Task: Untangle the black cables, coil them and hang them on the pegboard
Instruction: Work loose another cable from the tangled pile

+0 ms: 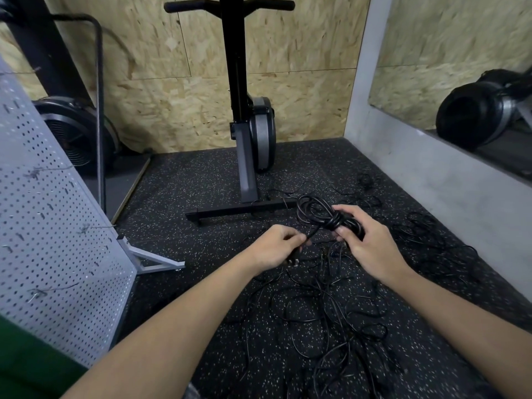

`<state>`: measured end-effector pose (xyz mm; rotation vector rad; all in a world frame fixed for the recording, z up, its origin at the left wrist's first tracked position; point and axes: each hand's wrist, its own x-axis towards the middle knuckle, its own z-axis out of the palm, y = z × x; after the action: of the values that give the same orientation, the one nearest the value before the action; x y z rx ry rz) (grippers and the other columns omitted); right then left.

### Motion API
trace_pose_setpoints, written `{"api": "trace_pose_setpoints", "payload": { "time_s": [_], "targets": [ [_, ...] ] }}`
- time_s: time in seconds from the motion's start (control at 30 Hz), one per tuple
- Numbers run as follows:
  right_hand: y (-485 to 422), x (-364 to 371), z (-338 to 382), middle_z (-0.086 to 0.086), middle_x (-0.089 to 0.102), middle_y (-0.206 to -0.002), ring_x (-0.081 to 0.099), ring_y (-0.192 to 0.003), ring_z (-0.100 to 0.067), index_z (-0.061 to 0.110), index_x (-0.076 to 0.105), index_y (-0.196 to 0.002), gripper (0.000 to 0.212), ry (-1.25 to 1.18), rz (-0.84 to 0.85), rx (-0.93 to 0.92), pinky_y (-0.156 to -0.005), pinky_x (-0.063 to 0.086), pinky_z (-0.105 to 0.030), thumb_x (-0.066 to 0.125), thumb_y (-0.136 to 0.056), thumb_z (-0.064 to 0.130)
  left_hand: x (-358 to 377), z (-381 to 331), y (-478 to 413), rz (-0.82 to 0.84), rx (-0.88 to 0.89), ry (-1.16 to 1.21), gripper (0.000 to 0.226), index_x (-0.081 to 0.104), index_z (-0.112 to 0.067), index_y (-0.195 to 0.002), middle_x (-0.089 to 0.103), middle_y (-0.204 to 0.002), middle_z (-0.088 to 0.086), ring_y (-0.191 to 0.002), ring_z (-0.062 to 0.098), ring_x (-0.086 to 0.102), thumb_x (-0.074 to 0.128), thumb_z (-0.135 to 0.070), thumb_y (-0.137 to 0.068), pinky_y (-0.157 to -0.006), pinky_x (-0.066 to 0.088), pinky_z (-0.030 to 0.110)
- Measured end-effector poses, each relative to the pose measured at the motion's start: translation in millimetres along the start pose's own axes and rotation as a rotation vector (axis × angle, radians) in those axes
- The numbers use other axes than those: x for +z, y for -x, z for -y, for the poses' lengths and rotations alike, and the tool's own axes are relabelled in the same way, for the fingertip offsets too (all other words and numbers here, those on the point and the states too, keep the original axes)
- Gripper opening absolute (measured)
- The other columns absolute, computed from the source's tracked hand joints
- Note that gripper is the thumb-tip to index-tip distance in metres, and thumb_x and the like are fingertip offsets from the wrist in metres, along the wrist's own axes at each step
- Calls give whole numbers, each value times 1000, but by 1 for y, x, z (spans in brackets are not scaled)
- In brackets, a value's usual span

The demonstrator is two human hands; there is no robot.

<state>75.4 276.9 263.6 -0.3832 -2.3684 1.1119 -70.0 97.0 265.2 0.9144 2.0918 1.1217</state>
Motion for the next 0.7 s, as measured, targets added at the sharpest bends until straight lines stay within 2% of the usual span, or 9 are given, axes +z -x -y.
{"api": "trace_pose_setpoints", "payload": {
  "time_s": [0.07, 0.17, 0.23, 0.3, 0.37, 0.4, 0.5, 0.57, 0.7],
  "targets": [
    [0, -1, 0, 6, 77, -86, 50, -44, -11, 47, 57, -132, 46, 32, -42, -13, -46, 46, -25, 63, -102, 13, 6, -8, 2, 8, -12, 52, 26, 73, -9, -111, 66, -83, -1, -64, 10, 63, 63, -31, -104, -65, 50, 26],
    [2, 2, 3, 9, 67, -70, 44, -39, -6, 33, 61, -131, 42, 116, -40, -67, -43, 32, -12, 66, -99, 6, 10, -13, 4, 60, -58, 107, 18, 71, -1, -112, 73, -87, 7, -65, 13, 73, 66, -15, -102, -61, 60, 29],
    [2, 4, 3, 13, 61, -70, 53, -47, -3, 33, 59, -131, 41, 237, -50, -73, -49, 35, -14, 66, -99, 8, 9, -17, 3, 15, -48, -75, 16, 75, -9, -109, 74, -78, 1, -64, 13, 69, 66, -18, -100, -66, 59, 32],
    [1, 5, 4, 13, 61, -75, 55, -56, -5, 38, 56, -133, 40, 405, -54, -33, -56, 43, -29, 65, -101, 17, 8, -24, 5, -42, -2, -309, 13, 77, -15, -99, 68, -75, -3, -61, 11, 60, 65, -21, -98, -59, 47, 26],
    [1, 7, 5, 9, 67, -89, 65, -75, -15, 38, 54, -136, 40, 532, -42, -46, -64, 51, -37, 63, -101, 21, 11, -31, 7, -56, 67, -455, 20, 70, -20, -81, 65, -83, 4, -64, 17, 58, 60, -17, -98, -63, 43, 26],
    [2, 8, 5, 6, 69, -95, 67, -81, -20, 37, 53, -137, 41, 552, -35, -63, -66, 53, -39, 62, -100, 22, 13, -34, 9, -67, 87, -496, 22, 70, -20, -81, 65, -90, 9, -68, 22, 60, 57, -15, -98, -66, 45, 27],
    [1, 4, 5, 4, 69, -97, 66, -82, -22, 33, 55, -138, 41, 527, -45, -100, -65, 52, -37, 64, -100, 20, 10, -39, 17, -185, 163, -490, 27, 78, -18, -114, 70, -106, 8, -83, 24, 68, 58, -8, -98, -80, 58, 35],
    [-2, 0, 4, 7, 65, -90, 60, -73, -15, 31, 55, -137, 40, 485, -63, -81, -62, 44, -33, 65, -100, 19, 3, -43, 23, -294, 270, -417, 26, 79, -18, -111, 72, -107, 0, -90, 14, 69, 65, -5, -95, -88, 58, 30],
    [-2, -3, 1, 13, 58, -79, 44, -57, 3, 31, 55, -134, 39, 395, -56, -78, -54, 35, -27, 66, -99, 17, -5, -48, 28, -391, 468, -262, 17, 80, -20, -97, 72, -93, -10, -86, 1, 66, 77, -7, -87, -81, 50, 15]
  ]
}}
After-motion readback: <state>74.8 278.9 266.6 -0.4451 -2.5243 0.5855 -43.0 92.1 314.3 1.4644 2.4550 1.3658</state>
